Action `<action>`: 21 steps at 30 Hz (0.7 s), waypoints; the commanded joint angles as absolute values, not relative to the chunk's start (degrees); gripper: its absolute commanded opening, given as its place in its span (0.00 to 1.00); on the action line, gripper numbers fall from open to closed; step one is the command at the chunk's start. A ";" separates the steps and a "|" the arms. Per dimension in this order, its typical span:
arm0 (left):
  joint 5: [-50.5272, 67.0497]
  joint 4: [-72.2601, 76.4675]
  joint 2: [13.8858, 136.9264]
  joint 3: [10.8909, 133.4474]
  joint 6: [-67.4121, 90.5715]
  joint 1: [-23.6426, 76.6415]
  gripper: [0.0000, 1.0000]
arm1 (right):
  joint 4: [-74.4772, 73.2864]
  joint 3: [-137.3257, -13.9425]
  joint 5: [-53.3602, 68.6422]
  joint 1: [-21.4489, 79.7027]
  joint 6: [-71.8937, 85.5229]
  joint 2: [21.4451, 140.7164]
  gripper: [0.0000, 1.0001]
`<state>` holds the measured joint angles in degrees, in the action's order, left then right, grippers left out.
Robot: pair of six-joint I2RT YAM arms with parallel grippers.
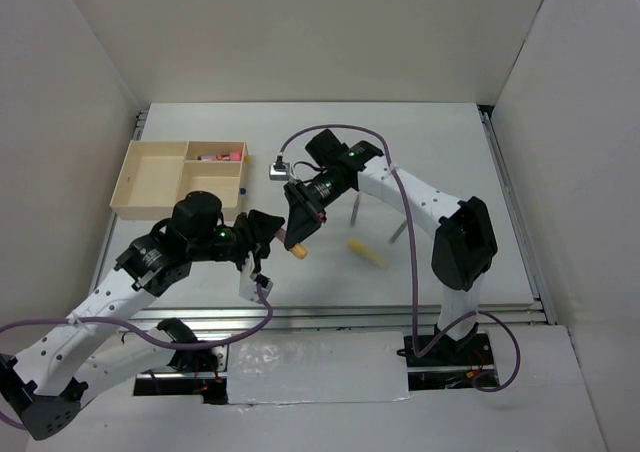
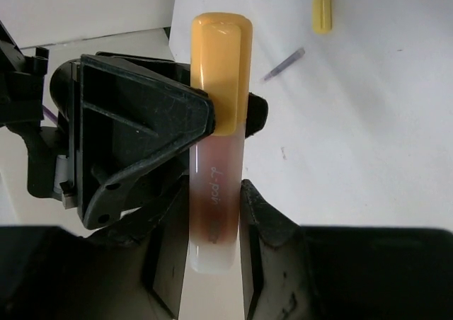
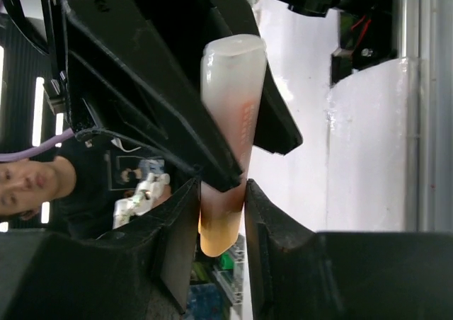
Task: Sort the stationery into containers
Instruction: Pass the stationery from the right arm to the left
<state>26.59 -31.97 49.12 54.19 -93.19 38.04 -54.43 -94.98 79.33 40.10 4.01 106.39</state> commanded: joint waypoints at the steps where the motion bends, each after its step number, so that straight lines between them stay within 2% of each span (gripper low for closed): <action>1: 26.72 -35.59 47.29 53.96 -91.67 38.32 0.27 | -55.02 -99.31 77.27 39.64 2.46 105.91 0.38; 3: 27.15 -36.38 46.50 54.14 -90.45 38.32 0.21 | -55.11 -100.54 76.03 38.94 2.55 105.73 0.40; 4: 27.16 -37.00 46.06 54.14 -90.27 38.23 0.12 | -55.11 -101.07 75.68 37.72 2.72 105.91 0.42; 6: 27.16 -36.91 45.44 53.79 -88.61 38.32 0.07 | -55.11 -102.91 74.62 36.57 3.07 106.35 0.43; 10: 26.99 -37.70 44.04 53.53 -87.19 38.32 0.05 | -54.58 -105.90 71.20 31.92 3.61 106.44 0.56; 17: 23.82 -41.11 45.43 54.84 -74.54 36.31 0.04 | -50.63 -110.04 61.01 15.33 2.38 103.37 0.57; 20: 26.79 -44.55 50.26 56.34 -74.26 27.97 0.03 | -51.06 -108.73 59.51 10.13 0.88 101.87 0.57; 21: 27.94 -46.04 53.32 56.95 -75.75 21.77 0.03 | -51.59 -108.29 58.54 9.06 -1.12 101.69 0.57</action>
<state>24.99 -42.00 48.07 54.52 -78.04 30.68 -52.56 -107.68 62.22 11.51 2.44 105.73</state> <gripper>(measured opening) 0.412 0.569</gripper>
